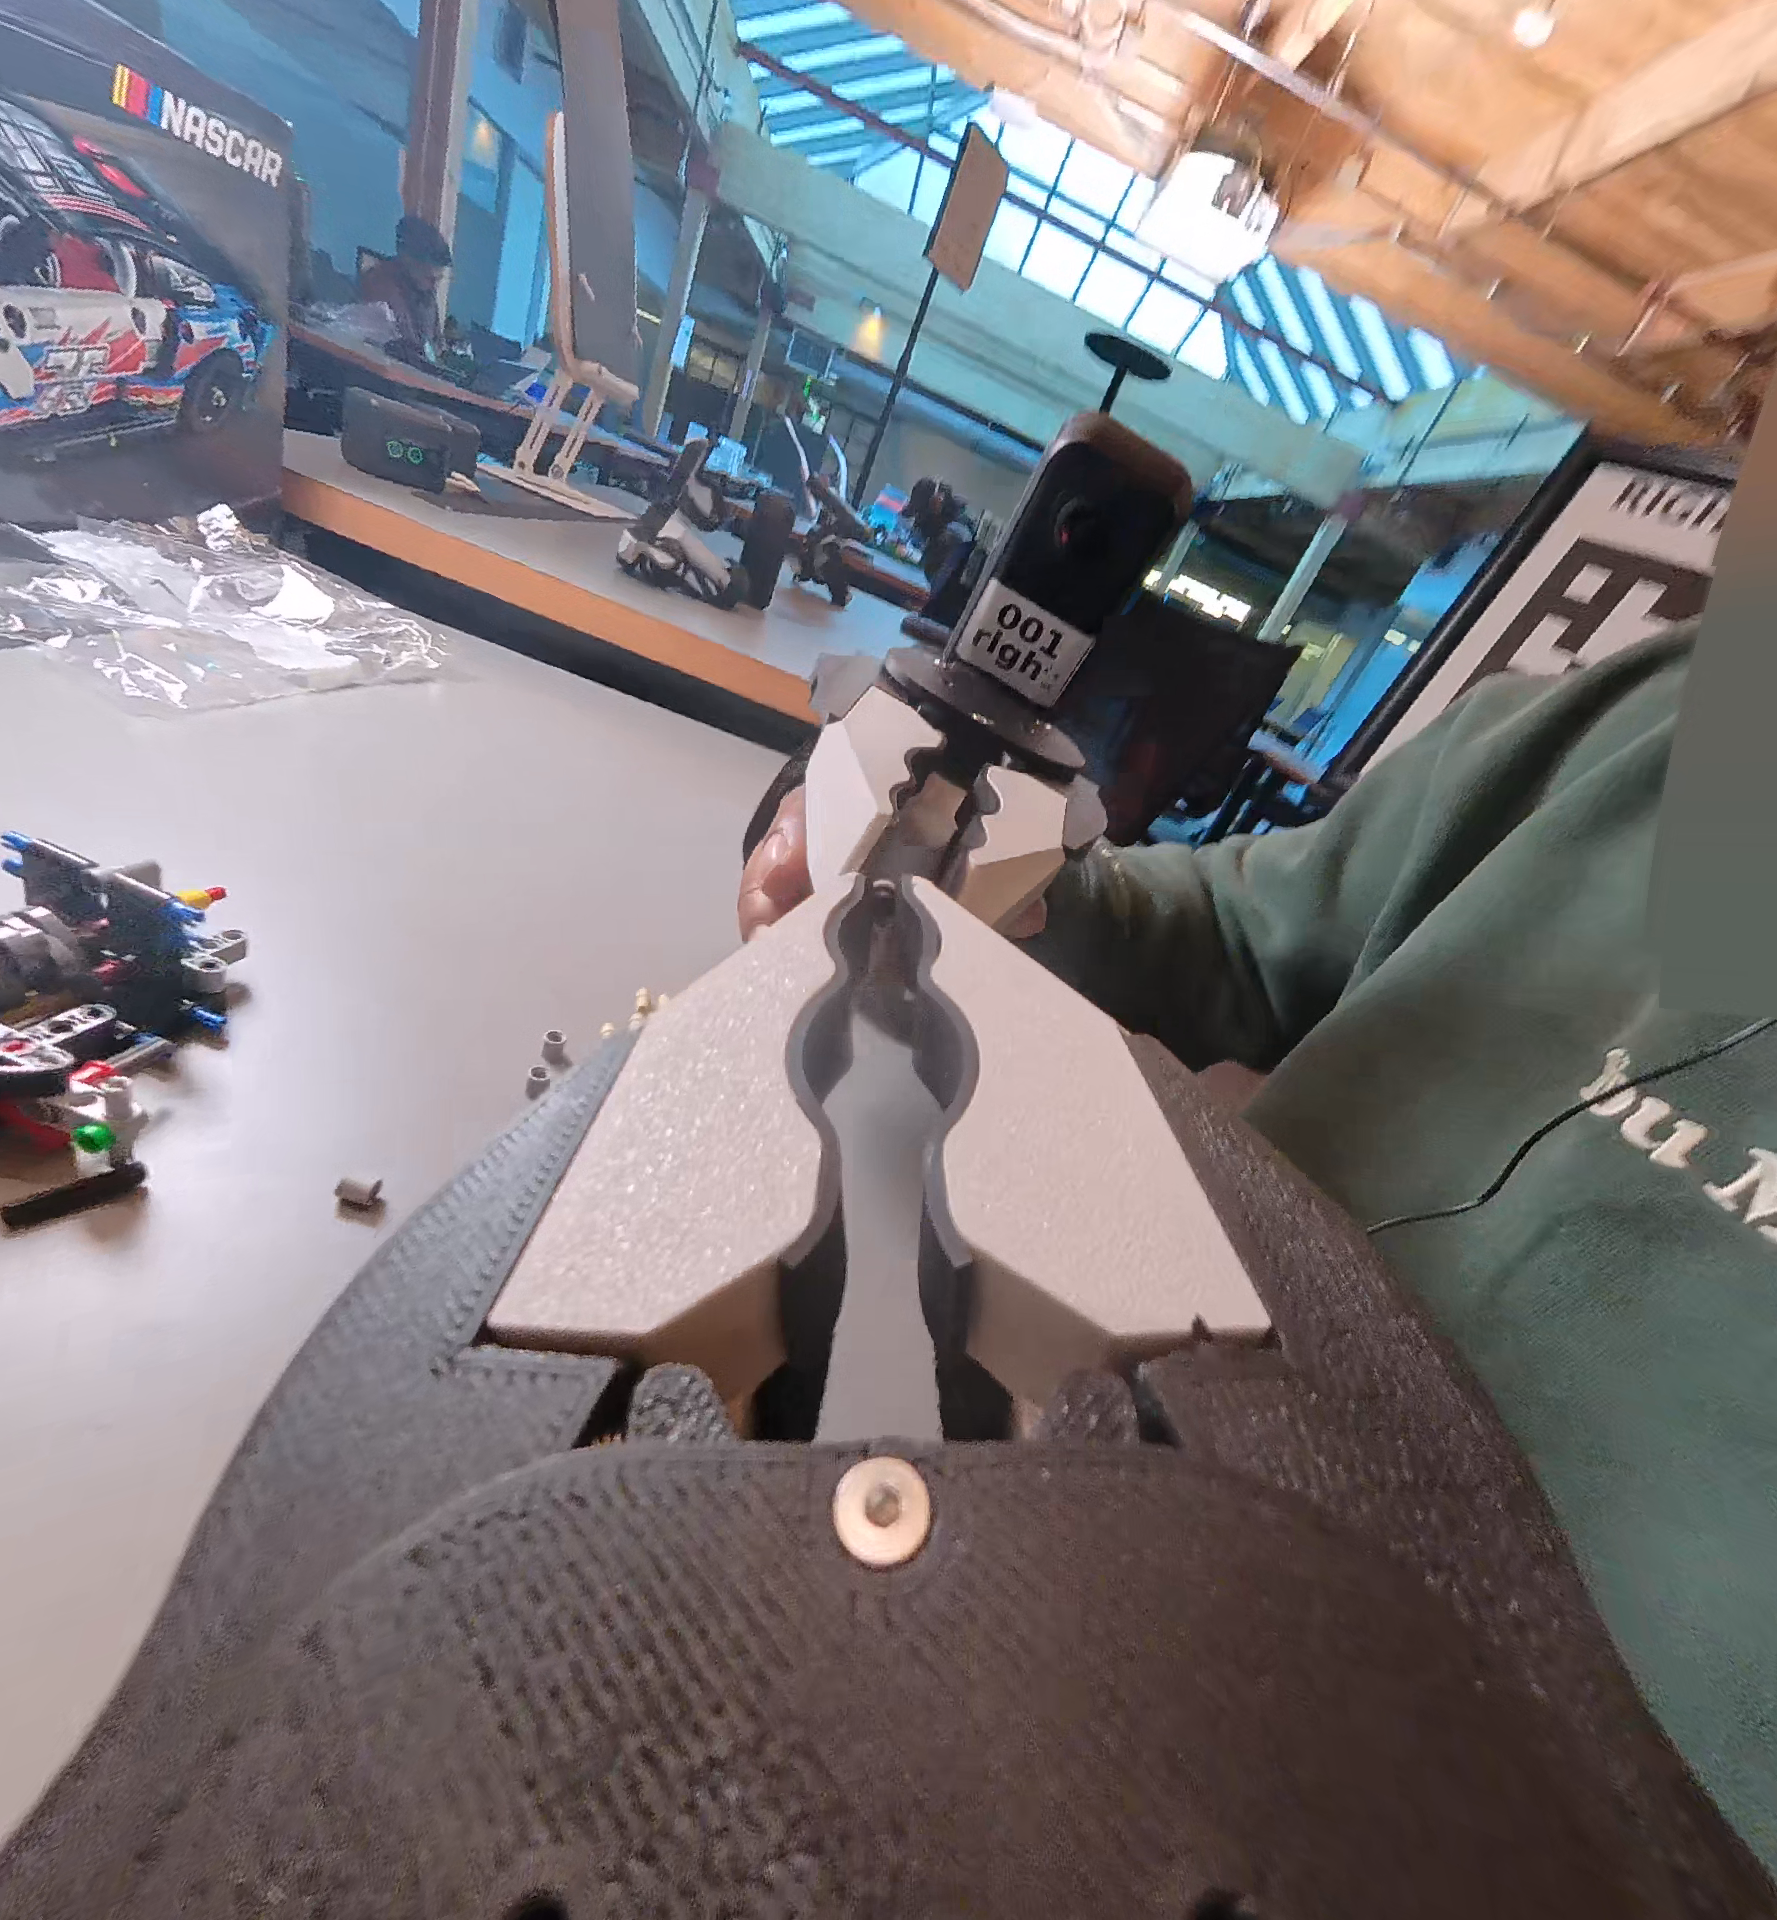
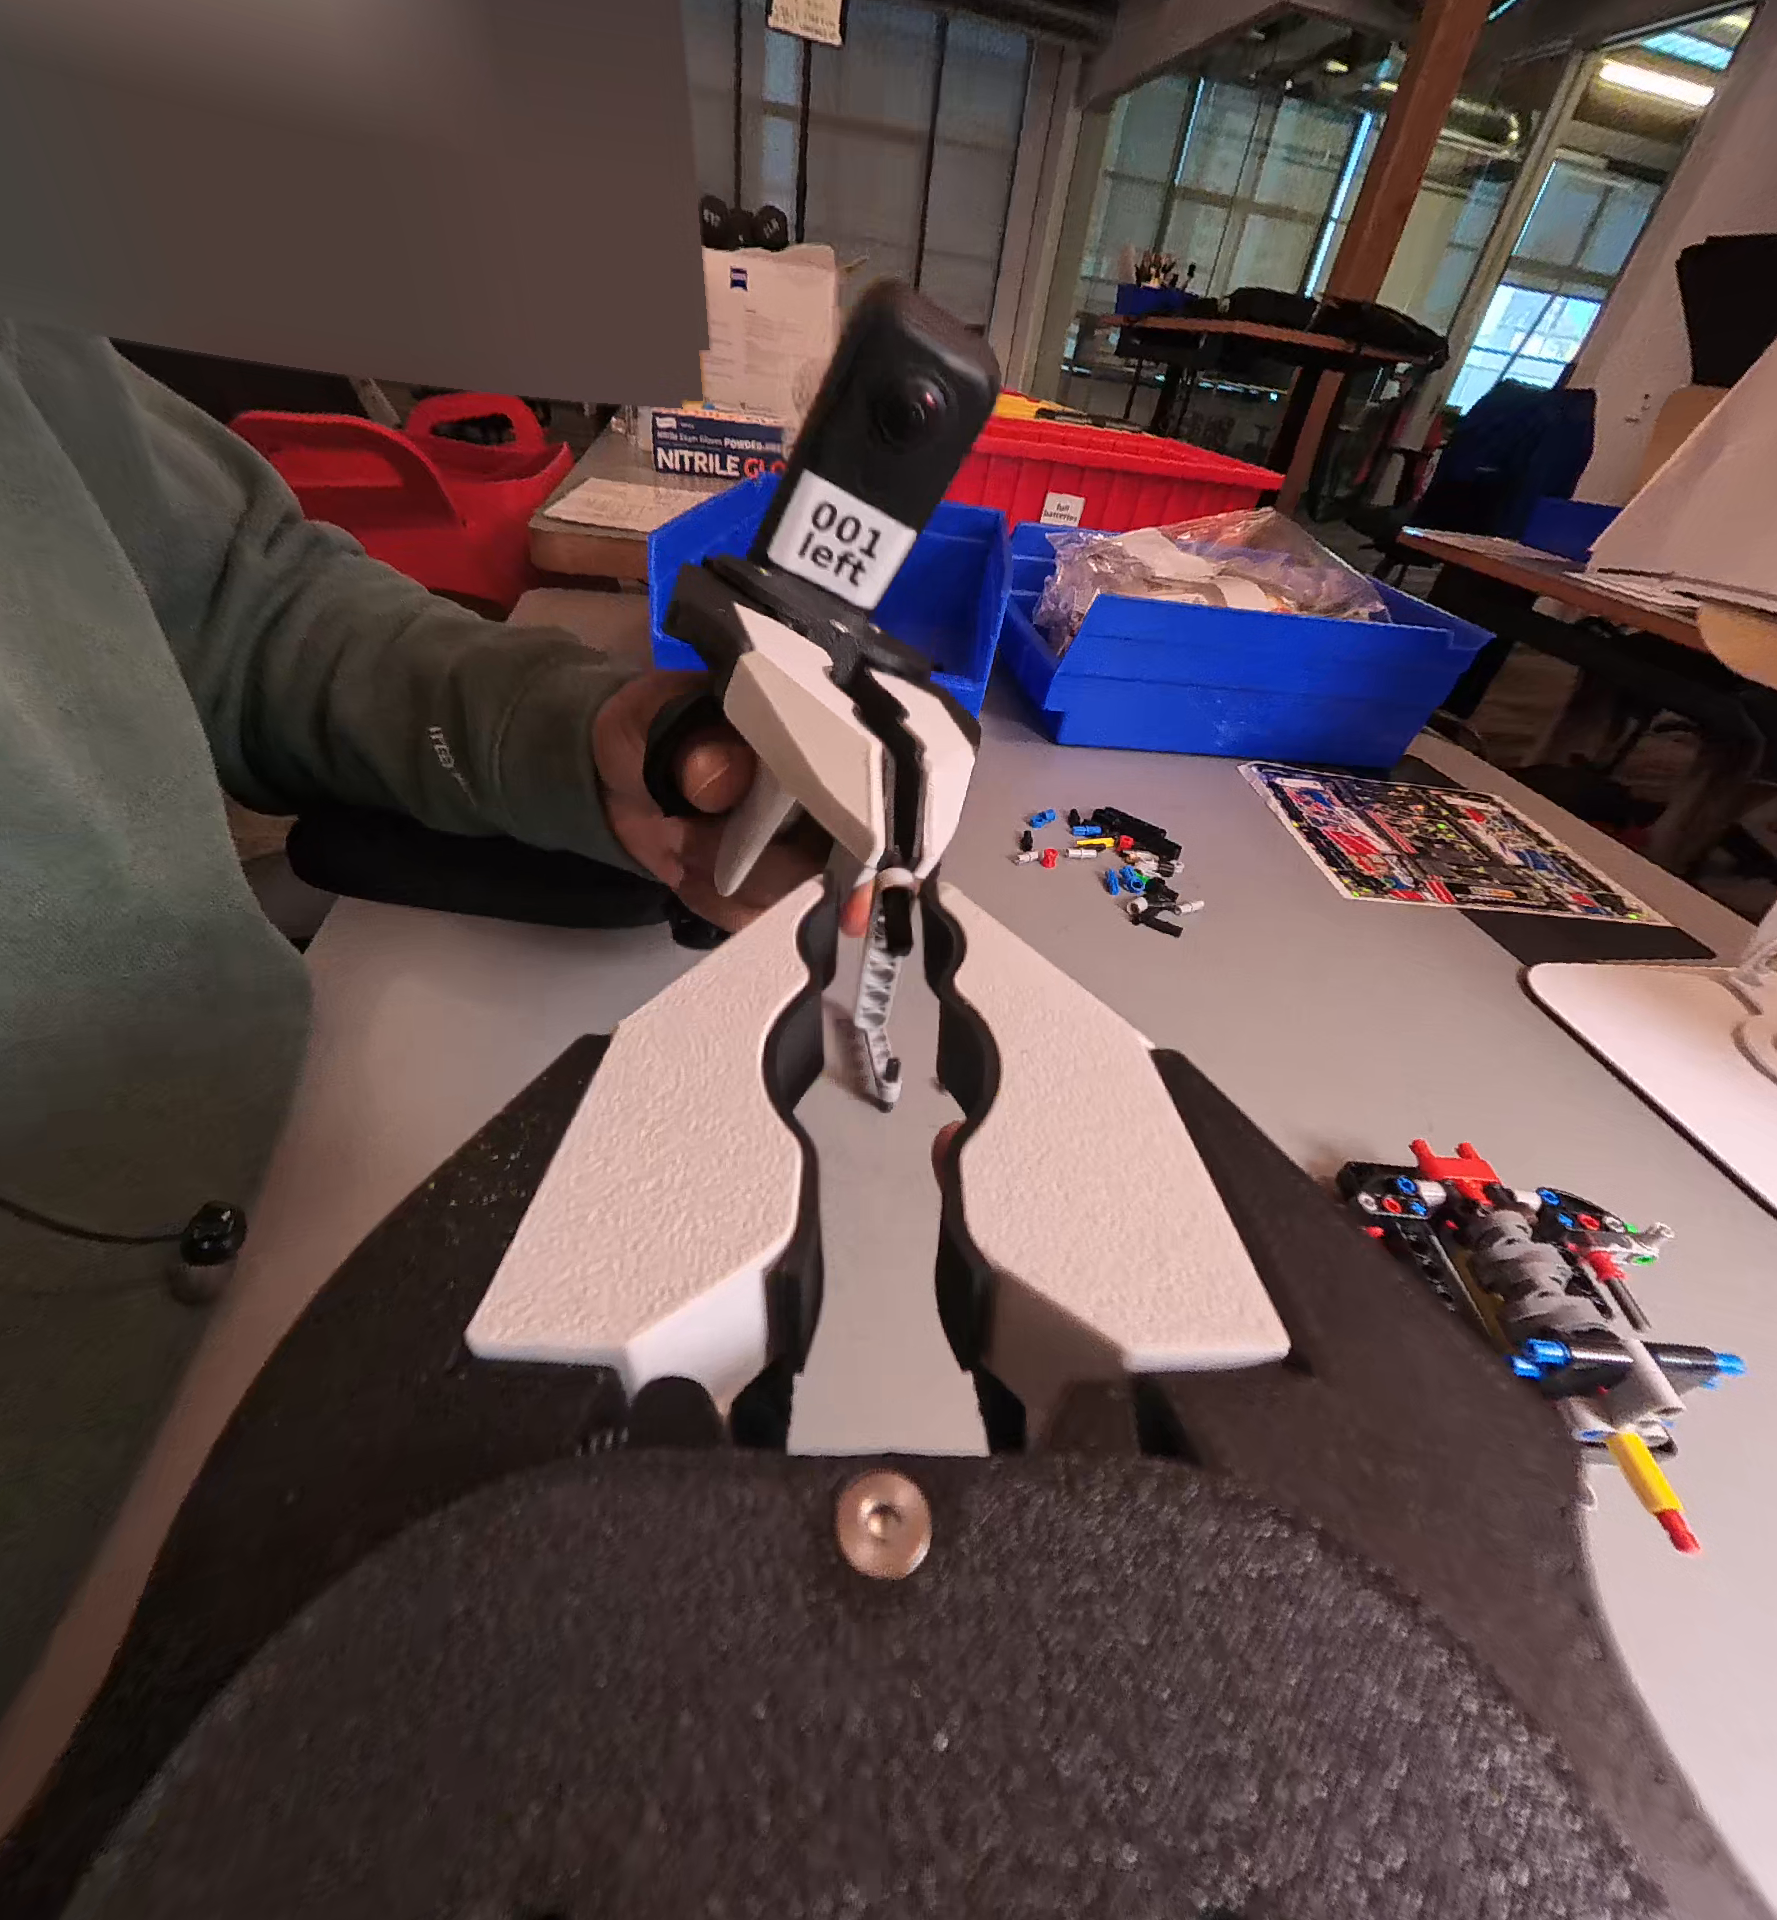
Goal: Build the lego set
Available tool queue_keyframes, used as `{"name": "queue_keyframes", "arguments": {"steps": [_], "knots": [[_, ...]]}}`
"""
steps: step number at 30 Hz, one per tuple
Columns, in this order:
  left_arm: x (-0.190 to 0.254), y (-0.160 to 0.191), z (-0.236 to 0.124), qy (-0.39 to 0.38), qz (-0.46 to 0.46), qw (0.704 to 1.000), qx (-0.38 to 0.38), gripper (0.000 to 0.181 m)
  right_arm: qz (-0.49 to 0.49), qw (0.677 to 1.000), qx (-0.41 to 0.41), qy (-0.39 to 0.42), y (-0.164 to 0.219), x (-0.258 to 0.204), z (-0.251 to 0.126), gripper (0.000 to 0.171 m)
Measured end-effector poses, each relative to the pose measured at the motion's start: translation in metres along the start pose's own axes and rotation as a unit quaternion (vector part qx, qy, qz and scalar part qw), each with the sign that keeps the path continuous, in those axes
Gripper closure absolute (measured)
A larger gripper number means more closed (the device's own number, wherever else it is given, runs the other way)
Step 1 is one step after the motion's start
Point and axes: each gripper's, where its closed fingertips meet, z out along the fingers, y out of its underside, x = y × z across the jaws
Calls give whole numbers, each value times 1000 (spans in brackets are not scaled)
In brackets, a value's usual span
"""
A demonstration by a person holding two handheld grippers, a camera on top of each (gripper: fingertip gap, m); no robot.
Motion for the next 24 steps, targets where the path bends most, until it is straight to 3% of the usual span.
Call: {"name": "queue_keyframes", "arguments": {"steps": [5, 8, 12, 16, 20, 24], "knots": [[-3, -7, -4, 17, -48, 998, 37, 180, 17, 1000, 12, 8, -3, 9, -8, 160], [-3, -6, -3, 16, -45, 998, 34, 180, 21, 1000, 18, 4, -5, 7, -7, 170], [-3, -3, -2, 19, -50, 998, 24, 180, 27, 1000, -9, -9, -2, 5, -9, 170], [-8, 11, -3, -14, 30, 998, -53, 154, 9, 994, -104, -29, 15, 3, -14, 170], [-14, 37, 0, -57, 160, 972, -165, 159, -42, 979, -199, -30, 40, -1, -13, 170], [-17, 67, 6, -66, 227, 939, -249, 163, -80, 957, -277, -40, 60, -7, -11, 170]]}}
